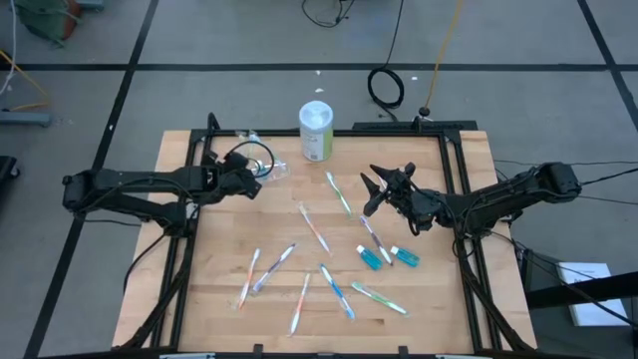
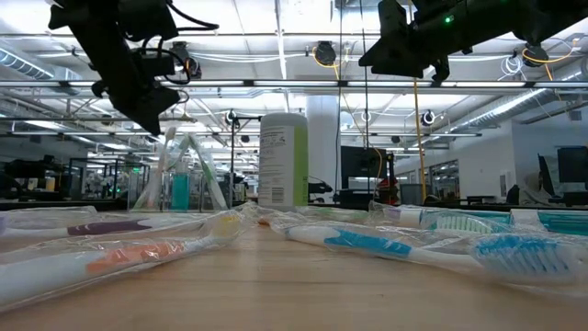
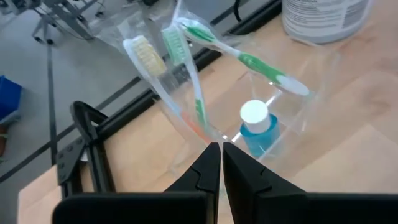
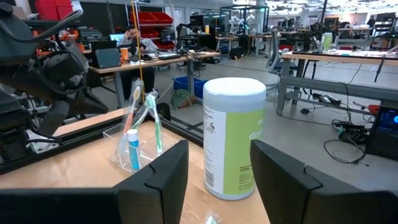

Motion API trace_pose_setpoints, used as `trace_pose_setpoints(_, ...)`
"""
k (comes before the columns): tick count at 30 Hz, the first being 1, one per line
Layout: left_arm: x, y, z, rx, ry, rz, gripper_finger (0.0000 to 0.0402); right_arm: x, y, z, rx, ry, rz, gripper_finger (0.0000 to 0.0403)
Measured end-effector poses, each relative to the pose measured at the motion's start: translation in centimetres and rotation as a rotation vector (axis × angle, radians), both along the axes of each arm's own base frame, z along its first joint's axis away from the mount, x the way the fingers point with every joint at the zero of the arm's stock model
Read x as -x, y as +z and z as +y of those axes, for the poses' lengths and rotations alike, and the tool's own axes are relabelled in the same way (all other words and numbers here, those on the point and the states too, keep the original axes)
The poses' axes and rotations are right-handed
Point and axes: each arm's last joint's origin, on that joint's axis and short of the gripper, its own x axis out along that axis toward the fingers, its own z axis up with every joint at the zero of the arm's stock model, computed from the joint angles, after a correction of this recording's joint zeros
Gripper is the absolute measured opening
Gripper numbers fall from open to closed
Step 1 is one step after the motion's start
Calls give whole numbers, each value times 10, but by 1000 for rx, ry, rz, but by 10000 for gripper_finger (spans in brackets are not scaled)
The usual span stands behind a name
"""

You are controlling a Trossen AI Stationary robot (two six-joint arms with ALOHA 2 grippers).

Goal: Pick & Place toothbrushing station
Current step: Put the top blue toothbrush into the transparent organizer

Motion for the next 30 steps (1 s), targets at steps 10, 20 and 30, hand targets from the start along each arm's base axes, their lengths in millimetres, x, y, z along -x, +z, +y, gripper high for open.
trace_pose_setpoints(10, -1, -1, -1, 34, -40, 13, 27, 0, 0, 0, 0, 0, 0, 167)
trace_pose_setpoints(20, -2, -1, -2, 66, -97, 34, 47, 0, 0, 0, 137, 3, 138, 167)
trace_pose_setpoints(30, -4, 0, -2, 73, -85, -11, 47, 4, -21, -4, 184, 3, 359, 169)
